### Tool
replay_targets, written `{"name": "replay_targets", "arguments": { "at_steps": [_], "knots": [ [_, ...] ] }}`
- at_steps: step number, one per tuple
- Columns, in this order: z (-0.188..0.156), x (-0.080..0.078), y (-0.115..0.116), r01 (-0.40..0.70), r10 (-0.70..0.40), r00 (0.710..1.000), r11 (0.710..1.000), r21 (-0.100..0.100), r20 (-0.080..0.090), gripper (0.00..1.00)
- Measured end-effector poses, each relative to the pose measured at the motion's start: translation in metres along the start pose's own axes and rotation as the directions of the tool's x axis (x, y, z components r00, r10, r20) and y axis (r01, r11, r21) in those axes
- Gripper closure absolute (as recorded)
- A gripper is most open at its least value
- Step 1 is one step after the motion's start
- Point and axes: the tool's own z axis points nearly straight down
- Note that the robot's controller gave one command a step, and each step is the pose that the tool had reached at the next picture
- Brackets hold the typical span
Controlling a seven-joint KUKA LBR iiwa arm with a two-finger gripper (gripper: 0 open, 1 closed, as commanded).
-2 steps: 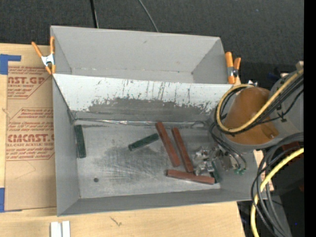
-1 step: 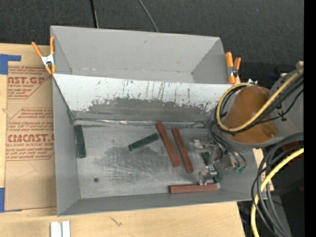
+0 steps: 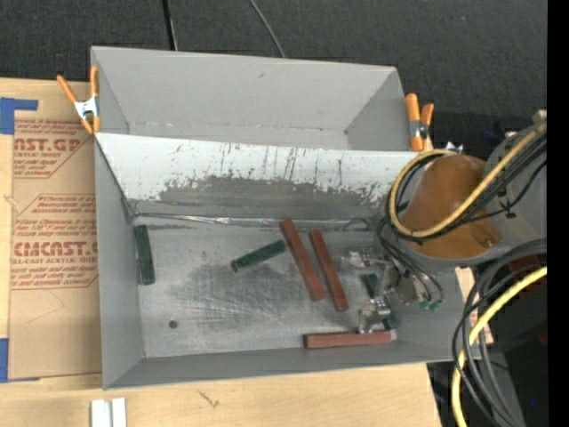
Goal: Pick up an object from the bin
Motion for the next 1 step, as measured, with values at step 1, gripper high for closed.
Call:
{"name": "replay_targets", "arguments": {
  "at_steps": [1],
  "knots": [
    [0.0087, -0.0353, 0.059, 0.066, -0.066, 0.998, 0.998, -0.004, -0.017, 1.0]
  ]
}}
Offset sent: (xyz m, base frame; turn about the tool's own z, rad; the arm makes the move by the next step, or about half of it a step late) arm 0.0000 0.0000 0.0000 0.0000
